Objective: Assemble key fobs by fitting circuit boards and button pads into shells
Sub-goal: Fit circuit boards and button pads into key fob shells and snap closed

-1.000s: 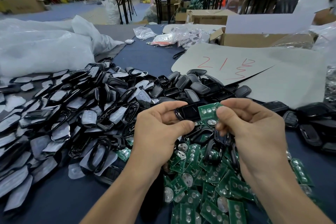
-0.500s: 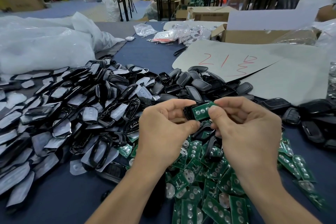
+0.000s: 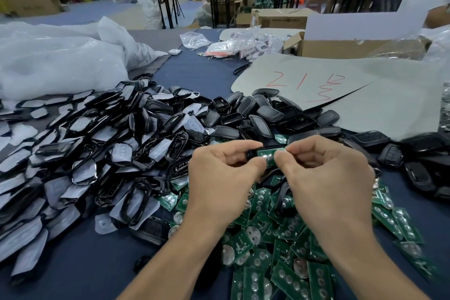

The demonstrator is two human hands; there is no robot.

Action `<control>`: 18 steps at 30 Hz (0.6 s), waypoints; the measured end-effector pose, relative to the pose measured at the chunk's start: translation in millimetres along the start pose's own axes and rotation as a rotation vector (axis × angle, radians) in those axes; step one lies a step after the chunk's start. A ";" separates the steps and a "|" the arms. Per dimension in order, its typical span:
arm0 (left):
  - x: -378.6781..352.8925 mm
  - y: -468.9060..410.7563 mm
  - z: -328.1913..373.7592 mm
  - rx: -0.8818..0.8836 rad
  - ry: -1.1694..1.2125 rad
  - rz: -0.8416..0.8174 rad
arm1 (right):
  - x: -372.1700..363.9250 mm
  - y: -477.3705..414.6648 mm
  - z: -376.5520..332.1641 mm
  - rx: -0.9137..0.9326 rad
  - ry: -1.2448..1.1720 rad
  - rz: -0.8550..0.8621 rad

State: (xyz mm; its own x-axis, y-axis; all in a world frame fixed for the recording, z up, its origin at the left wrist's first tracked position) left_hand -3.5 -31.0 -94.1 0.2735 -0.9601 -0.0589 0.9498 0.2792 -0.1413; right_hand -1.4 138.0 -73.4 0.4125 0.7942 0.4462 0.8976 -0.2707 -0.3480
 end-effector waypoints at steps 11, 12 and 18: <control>0.8 2.4 0.5 0.000 0.000 0.025 | -2.2 0.9 2.6 -0.021 0.045 -0.069; 0.4 3.4 1.2 -0.009 0.001 0.026 | -1.9 0.6 3.3 -0.029 0.044 -0.067; -0.8 4.2 0.6 -0.023 -0.003 0.038 | 0.2 -2.2 5.4 -0.052 0.046 -0.085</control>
State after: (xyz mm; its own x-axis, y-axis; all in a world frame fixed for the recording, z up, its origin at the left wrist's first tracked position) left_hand 0.4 -29.1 -94.1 0.3095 -0.9489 -0.0619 0.9351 0.3155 -0.1616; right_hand -4.1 141.7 -77.0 0.3405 0.7900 0.5098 0.9358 -0.2325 -0.2649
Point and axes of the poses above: each hand's wrist, its own y-axis away from the middle knuckle, its own x-axis out of the back of the hand, z = x × y, the point moved 5 cm from there along -y, towards the middle knuckle, and after that the axes turned 8 degrees about y, right-handed, at the moved point
